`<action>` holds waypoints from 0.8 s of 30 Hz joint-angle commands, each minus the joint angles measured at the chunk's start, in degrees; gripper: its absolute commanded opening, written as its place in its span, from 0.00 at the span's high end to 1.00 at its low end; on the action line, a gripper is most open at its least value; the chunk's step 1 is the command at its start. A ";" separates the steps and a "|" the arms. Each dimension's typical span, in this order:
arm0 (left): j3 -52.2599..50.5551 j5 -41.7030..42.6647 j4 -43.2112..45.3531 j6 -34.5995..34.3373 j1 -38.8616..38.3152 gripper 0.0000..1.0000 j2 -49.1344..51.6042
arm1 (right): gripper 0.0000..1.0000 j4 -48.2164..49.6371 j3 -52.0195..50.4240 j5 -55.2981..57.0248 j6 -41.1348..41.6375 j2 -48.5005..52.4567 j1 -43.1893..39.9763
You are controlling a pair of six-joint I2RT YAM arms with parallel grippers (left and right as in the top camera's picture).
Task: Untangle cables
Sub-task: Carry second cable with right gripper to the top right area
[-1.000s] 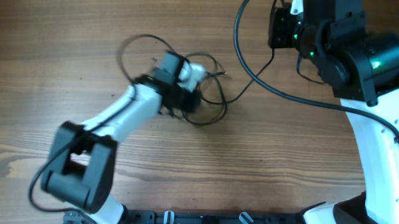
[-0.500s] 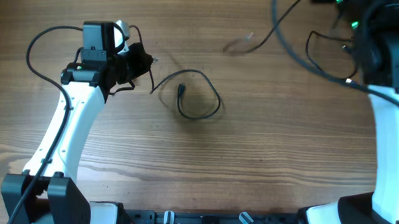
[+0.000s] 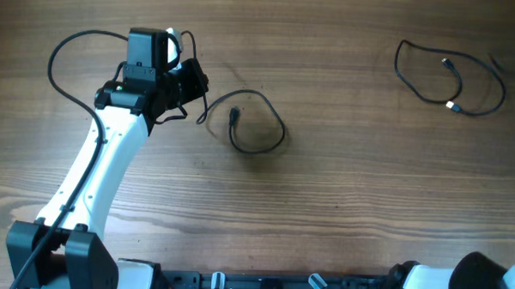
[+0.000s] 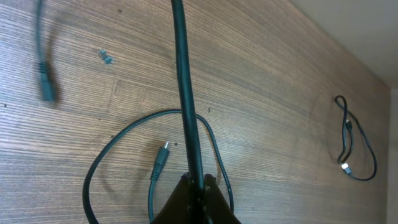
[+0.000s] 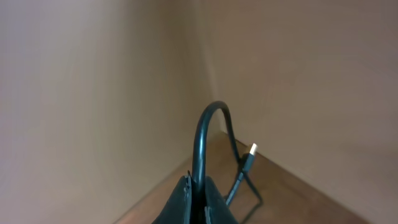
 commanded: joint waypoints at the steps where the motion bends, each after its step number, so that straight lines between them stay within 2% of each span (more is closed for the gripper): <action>1: -0.04 -1.16 0.35 -0.31 -0.24 0.96 0.17 | 0.96 -3.48 -0.02 -1.01 8.26 5.18 -3.10; 8: -0.04 -1.16 0.59 -0.31 -0.57 0.96 0.17 | 0.96 -12.15 -0.02 -11.41 8.28 19.74 -2.03; 10: -0.04 -1.16 0.74 -0.28 -0.68 0.96 0.17 | 0.92 -13.81 -0.02 -11.96 8.28 23.80 -1.55; 12: -0.04 -1.16 0.76 -0.31 -0.85 0.96 0.17 | 0.79 -14.84 -0.02 -11.96 8.24 27.41 -1.20; 13: -0.04 -1.16 0.76 -0.28 -0.92 0.96 0.17 | 0.59 -15.39 -0.02 -11.98 8.17 29.33 -1.05; 15: -0.04 -1.14 0.74 -0.28 -0.94 0.96 0.17 | 0.34 -15.87 -0.02 -13.84 6.51 31.80 -0.98; 16: -0.04 -1.14 0.76 -0.28 -0.94 0.96 0.17 | 0.18 -16.13 -0.02 -16.76 4.02 33.20 -1.01; 18: -0.04 -1.14 0.76 -0.31 -1.16 0.96 0.17 | 0.00 -16.98 -0.02 -20.74 1.84 34.29 -0.98; 22: -0.04 -1.11 1.18 -0.28 -2.56 0.96 0.17 | 0.00 -17.68 0.00 -33.16 -6.56 32.65 -0.11; 24: -0.04 -1.01 2.16 -0.31 -4.81 0.94 0.52 | 0.00 -19.58 0.00 -42.95 -14.78 29.99 2.56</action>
